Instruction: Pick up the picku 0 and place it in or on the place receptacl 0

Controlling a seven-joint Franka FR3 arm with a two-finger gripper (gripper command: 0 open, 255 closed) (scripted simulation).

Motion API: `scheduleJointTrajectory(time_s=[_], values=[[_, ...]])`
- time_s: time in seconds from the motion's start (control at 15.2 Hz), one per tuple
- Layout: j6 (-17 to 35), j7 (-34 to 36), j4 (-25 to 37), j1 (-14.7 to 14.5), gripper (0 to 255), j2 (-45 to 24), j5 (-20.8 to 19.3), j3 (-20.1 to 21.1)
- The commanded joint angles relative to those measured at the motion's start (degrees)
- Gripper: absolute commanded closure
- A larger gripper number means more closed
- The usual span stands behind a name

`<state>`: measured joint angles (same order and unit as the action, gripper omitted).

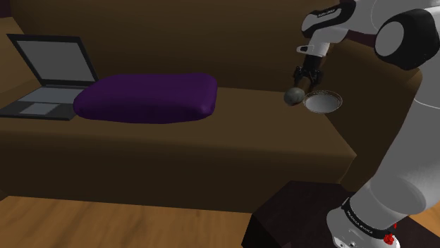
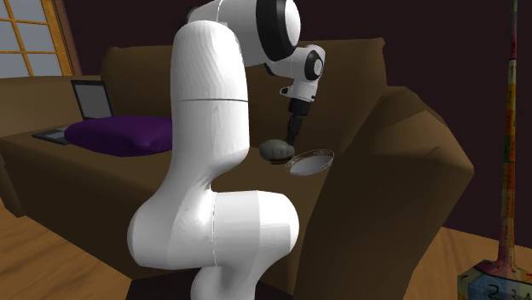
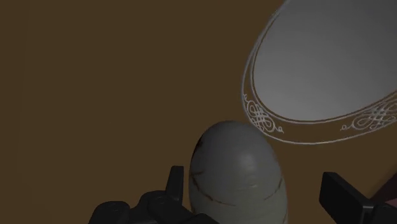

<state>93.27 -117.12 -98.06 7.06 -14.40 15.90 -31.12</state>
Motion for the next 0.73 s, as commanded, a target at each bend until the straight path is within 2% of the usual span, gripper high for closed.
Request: scheduleJointTrajectory(time_s=[0.0,0.4,0.66], values=[[1.0,-2.3,-1.0,0.7,0,-0.5,1.1,0.1],[5.3,-2.4,-5.7,-0.1,0,0.0,1.3,0.4],[5.3,-2.4,-5.7,-0.1,0,0.0,1.3,0.4]])
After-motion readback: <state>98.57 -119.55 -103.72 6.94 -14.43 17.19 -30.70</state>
